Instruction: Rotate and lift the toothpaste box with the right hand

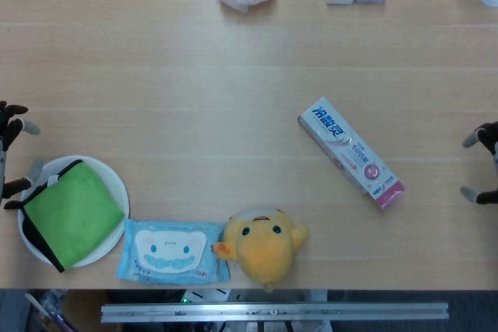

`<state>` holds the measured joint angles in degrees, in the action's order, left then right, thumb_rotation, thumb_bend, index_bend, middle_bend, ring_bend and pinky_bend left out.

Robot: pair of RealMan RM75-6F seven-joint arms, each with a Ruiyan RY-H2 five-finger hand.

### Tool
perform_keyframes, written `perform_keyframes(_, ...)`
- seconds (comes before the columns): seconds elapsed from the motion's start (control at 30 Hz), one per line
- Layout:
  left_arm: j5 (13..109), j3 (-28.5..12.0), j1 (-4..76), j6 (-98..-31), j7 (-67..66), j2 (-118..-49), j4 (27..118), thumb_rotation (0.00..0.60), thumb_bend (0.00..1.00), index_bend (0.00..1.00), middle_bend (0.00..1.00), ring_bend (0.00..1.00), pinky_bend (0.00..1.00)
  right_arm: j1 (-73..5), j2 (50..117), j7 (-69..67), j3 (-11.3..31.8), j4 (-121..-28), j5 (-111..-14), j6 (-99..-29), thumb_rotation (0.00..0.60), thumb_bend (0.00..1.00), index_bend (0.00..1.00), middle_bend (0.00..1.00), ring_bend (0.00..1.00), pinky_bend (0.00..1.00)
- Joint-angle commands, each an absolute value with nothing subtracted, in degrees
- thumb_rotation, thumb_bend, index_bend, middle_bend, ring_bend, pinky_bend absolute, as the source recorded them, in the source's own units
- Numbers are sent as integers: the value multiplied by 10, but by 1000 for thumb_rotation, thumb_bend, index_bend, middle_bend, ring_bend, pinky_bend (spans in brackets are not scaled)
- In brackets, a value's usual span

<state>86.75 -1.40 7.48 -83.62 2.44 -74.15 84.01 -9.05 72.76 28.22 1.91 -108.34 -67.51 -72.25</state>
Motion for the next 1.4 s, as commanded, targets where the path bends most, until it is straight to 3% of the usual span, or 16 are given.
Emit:
perform_keyframes(0.03,868,-14,75,-836,25,-742,840,600,261,400,253,167,409,-99,743,285,19,-1074,-673,-715,600,0,363,283,170,201)
perform_keyframes(0.7,866,-11,72,-831,34,-745,831,600,261,400,253,168,409,-115,816,264,21,-1037,-662,-715,600,0,363,280,170,201)
perform_keyframes(1.4,866,-4,69,-824,50,-753,816,600,261,400,252,167,409,-96,927,238,26,-982,-652,-761,600,0,363,274,167,201)
